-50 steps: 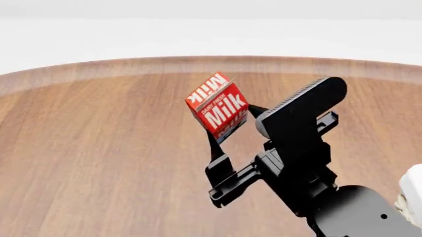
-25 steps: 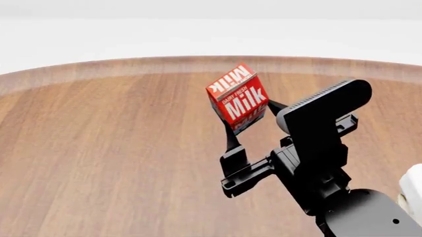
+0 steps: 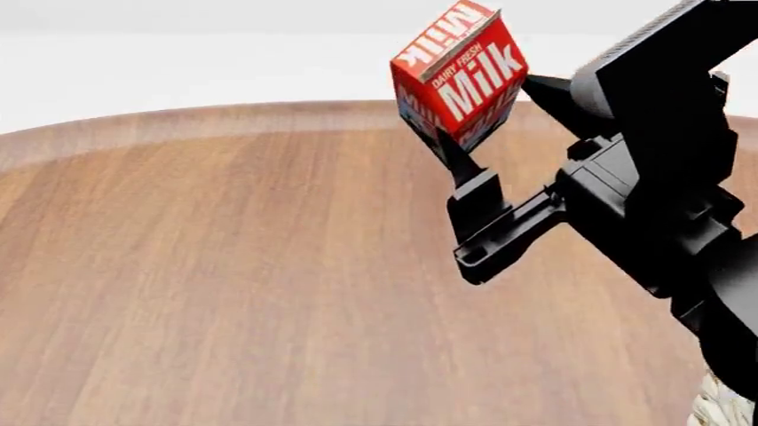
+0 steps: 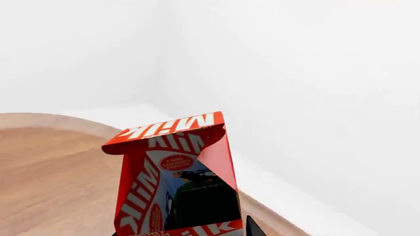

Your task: Pick the milk and place it in the basket.

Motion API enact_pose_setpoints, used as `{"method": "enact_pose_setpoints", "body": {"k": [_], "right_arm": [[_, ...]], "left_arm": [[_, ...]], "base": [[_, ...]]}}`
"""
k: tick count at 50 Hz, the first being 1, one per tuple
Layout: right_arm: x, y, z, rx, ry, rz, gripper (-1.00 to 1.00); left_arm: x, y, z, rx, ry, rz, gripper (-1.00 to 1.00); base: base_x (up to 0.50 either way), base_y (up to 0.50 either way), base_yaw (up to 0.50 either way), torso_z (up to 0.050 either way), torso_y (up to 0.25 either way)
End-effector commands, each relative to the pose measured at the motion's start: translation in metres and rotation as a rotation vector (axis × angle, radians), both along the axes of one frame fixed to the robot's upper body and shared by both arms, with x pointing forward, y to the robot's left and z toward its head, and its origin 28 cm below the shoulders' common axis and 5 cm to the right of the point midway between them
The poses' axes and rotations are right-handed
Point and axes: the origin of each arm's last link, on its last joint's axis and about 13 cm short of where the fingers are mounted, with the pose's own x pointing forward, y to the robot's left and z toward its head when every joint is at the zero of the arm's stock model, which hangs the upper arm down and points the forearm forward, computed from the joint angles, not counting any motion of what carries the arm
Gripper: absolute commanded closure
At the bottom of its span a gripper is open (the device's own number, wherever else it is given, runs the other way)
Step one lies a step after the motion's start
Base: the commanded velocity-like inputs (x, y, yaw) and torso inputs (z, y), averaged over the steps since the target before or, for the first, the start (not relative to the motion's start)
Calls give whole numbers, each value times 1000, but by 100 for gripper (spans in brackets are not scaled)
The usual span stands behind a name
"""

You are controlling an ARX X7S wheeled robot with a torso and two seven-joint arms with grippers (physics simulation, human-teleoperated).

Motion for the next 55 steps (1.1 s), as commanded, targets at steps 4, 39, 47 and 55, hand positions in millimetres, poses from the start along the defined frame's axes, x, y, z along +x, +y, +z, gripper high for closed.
{"method": "enact_pose_setpoints", "body": {"k": [4, 39, 47, 55], "right_arm": [[-60, -43, 116, -197, -184, 18, 100], [-190, -159, 173, -140, -215, -511, 100], [-192, -165, 162, -123, -185, -547, 100], [-173, -168, 160, -123, -121, -500, 100]], "left_arm": [[-3, 2, 0, 12, -11, 13, -100], [-3, 2, 1, 15, -9, 15, -100], [-3, 2, 1, 15, -9, 15, -100], [-3, 2, 1, 16, -10, 15, -100]], "base": [[0, 0, 0, 0, 0], [0, 0, 0, 0, 1], [0, 0, 0, 1, 1], [0, 0, 0, 0, 1]]}}
